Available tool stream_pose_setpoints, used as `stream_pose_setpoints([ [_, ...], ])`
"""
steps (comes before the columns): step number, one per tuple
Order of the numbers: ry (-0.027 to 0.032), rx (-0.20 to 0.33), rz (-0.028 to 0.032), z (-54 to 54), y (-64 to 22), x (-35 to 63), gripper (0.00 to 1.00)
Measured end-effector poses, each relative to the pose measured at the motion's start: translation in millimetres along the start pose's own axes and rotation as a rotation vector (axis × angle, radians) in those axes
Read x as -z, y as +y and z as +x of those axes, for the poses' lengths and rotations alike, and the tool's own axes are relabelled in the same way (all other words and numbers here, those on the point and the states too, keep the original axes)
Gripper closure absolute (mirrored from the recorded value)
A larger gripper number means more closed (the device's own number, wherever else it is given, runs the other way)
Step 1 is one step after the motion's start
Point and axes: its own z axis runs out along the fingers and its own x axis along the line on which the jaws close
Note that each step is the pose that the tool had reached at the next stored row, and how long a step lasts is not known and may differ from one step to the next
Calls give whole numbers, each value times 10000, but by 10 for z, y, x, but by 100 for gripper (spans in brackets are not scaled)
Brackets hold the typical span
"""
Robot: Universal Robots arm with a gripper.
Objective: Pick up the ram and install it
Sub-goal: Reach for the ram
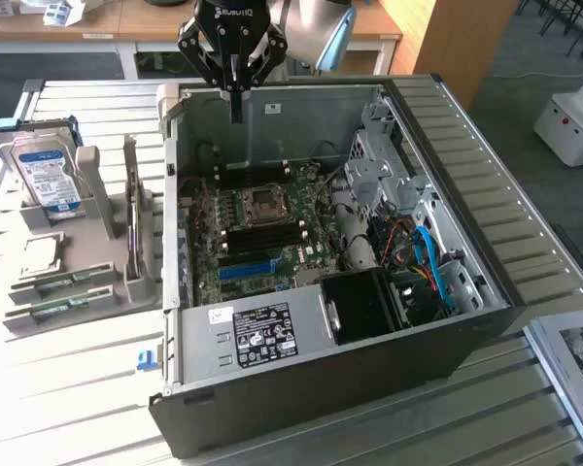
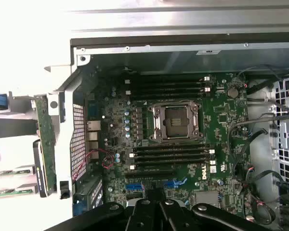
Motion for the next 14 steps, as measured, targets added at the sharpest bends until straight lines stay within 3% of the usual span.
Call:
stream_pose_setpoints([
  [14, 0, -1, 1, 16, -1, 1, 90],
])
